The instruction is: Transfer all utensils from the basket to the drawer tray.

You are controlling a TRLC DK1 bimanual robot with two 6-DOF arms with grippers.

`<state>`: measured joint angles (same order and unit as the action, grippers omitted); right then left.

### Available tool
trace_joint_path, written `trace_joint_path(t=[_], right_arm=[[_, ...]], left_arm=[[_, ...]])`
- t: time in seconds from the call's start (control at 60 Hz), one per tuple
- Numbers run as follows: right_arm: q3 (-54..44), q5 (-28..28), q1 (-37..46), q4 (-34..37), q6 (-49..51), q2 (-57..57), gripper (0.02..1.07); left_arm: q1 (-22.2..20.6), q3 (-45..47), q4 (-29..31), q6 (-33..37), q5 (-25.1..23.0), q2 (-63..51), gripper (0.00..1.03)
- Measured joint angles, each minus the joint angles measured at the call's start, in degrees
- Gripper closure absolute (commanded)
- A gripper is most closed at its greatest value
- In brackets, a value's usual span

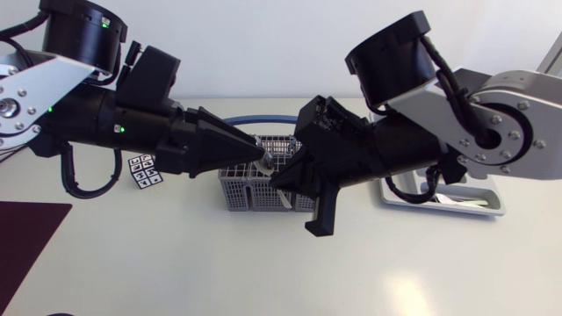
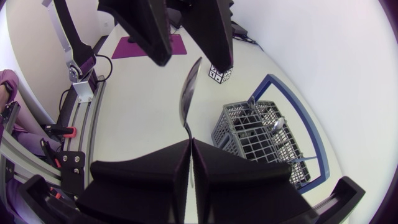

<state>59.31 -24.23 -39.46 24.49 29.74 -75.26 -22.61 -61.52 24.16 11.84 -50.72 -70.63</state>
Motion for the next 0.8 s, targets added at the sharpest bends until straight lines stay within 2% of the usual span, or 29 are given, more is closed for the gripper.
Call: trace_joint_path(t=[0.133,0.317,0.517,0.8], right_arm=[[-0.07,0.04,2.67,1.92,1.53,-0.74,0.98],[-1.09,0.04,11.1,4.07,7.04,-0.85,0.98],[-4.35,1.09,24.22,6.34,16.13,0.0,0.98],[-6.99,3.34,44.17,6.4,31.82,1.66,0.98]], left_arm=[[3.98,-1.64,0.0,0.02,0.59,0.0,0.29],[8.44,-3.15,0.0,4.5,8.0,-0.02,0.29],[7.67,-2.73,-0.02,13.66,18.14,-1.14,0.29],[3.26,0.74,-0.5,23.02,26.71,-5.95,0.29]])
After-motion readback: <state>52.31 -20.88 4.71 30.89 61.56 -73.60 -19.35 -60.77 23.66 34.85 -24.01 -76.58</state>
